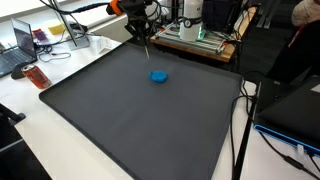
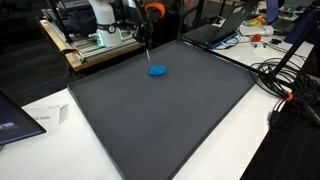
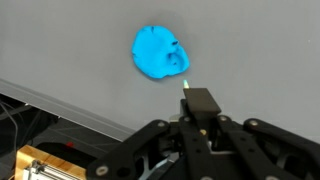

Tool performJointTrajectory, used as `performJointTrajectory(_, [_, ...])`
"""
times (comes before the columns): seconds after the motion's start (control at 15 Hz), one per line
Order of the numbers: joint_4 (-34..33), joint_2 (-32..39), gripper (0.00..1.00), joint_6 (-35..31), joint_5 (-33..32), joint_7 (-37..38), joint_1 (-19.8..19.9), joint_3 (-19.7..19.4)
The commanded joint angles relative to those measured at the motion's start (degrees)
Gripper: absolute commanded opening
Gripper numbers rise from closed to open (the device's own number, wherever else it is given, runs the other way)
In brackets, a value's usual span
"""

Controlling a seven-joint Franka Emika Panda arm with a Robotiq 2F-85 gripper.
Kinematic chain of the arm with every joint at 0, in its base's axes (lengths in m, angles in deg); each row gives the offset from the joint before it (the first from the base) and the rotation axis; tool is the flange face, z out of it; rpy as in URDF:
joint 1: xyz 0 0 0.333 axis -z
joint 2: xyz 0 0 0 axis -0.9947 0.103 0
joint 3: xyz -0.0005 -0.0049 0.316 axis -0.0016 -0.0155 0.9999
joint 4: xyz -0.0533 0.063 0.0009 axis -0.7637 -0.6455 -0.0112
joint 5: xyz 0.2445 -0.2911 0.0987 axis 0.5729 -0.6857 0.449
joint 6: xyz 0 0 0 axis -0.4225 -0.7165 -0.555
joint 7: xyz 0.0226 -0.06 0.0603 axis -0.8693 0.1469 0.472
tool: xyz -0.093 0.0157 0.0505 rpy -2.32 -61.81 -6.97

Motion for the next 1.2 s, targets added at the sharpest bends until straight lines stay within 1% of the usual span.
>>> performJointTrajectory(0.0, [0.29,5.02,0.03,-0.6,0.0,-2.75,4.38,2.78])
performJointTrajectory(0.6, [-0.91,14.24,0.03,-1.05,0.0,-5.26,4.73,-0.29])
performJointTrajectory(0.87, [-0.41,16.52,0.03,-1.05,0.0,-5.33,4.66,-0.95])
performJointTrajectory(1.13, [-0.38,18.41,0.03,-1.05,-0.01,-4.67,3.38,-2.0])
